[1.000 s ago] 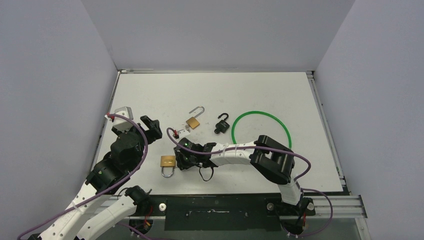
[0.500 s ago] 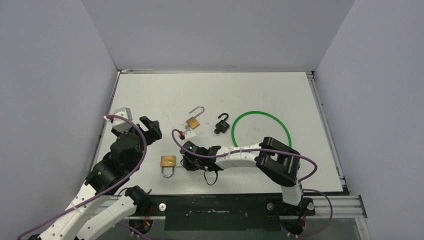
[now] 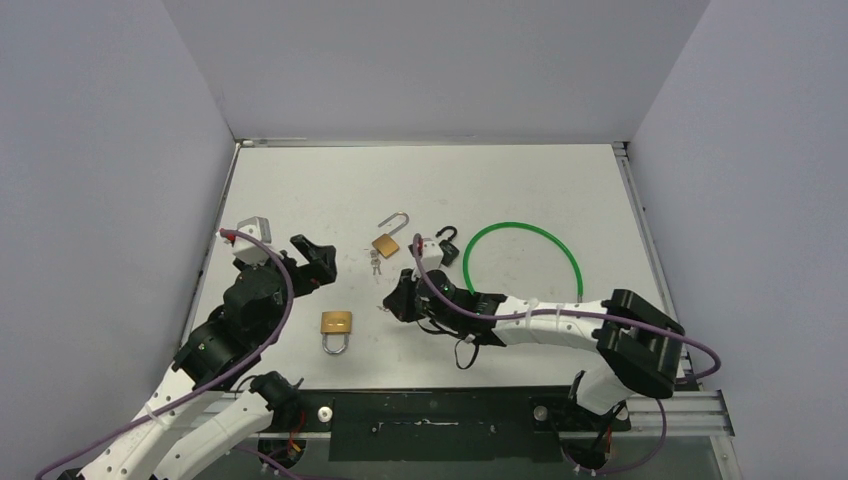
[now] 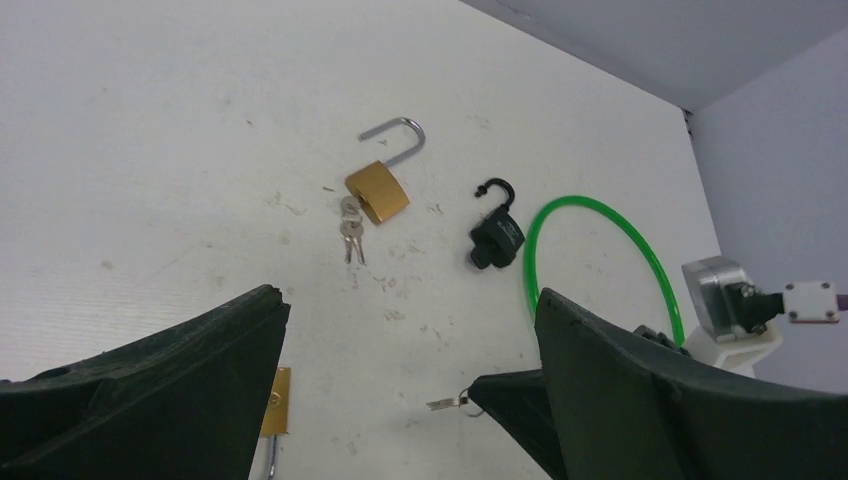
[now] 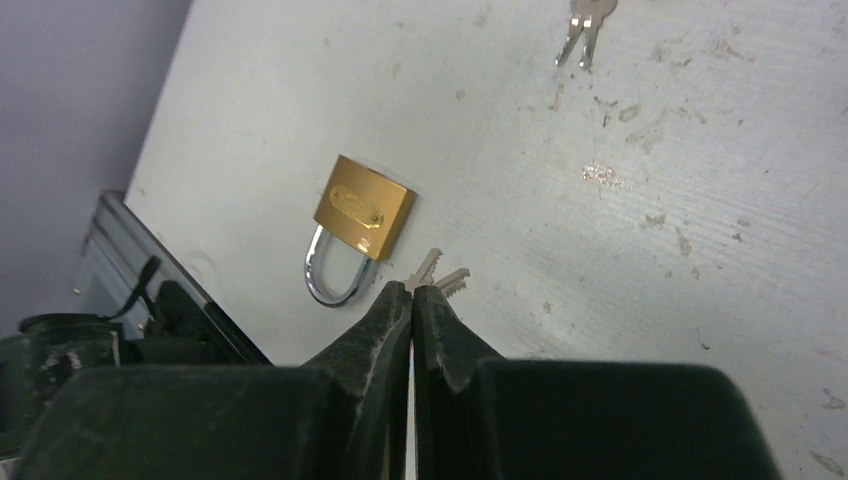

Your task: Unlock with the key

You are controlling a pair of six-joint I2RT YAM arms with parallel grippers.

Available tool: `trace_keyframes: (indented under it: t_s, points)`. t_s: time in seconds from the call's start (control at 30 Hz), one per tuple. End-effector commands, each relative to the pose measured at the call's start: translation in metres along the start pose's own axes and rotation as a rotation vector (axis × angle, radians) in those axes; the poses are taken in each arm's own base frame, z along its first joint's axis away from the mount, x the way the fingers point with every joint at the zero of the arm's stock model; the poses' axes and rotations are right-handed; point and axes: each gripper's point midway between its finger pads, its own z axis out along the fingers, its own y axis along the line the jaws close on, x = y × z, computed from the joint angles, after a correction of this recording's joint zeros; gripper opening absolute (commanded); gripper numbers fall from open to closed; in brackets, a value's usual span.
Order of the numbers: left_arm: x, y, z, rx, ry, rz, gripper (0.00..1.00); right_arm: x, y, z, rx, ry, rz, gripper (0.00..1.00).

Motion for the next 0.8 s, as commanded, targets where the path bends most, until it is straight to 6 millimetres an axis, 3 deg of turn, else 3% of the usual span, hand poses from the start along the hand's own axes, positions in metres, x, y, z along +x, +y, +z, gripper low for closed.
trace_keyframes:
  t_s: [0.0,0.2,0.37,0.57,0.77]
  points:
    - [0.029,-0.043,0.002,0.214,0.12,-0.099,0.93,-0.054,0.025,-0.026,-0.12,-0.189,0.097,0.0]
    - [0.055,-0.104,-0.016,0.624,0.21,0.0,0.93,-0.091,0.035,-0.07,-0.187,-0.249,0.059,0.0]
    - [0.06,-0.144,-0.045,0.943,0.224,0.118,0.94,-0.105,0.053,-0.114,-0.29,-0.206,-0.042,0.0]
    - [0.069,-0.171,-0.075,1.23,0.283,0.267,0.97,-0.101,0.071,-0.157,-0.361,-0.102,-0.136,0.0]
    - [0.072,-0.187,-0.097,1.419,0.345,0.303,0.81,-0.098,0.08,-0.185,-0.406,-0.044,-0.189,0.0]
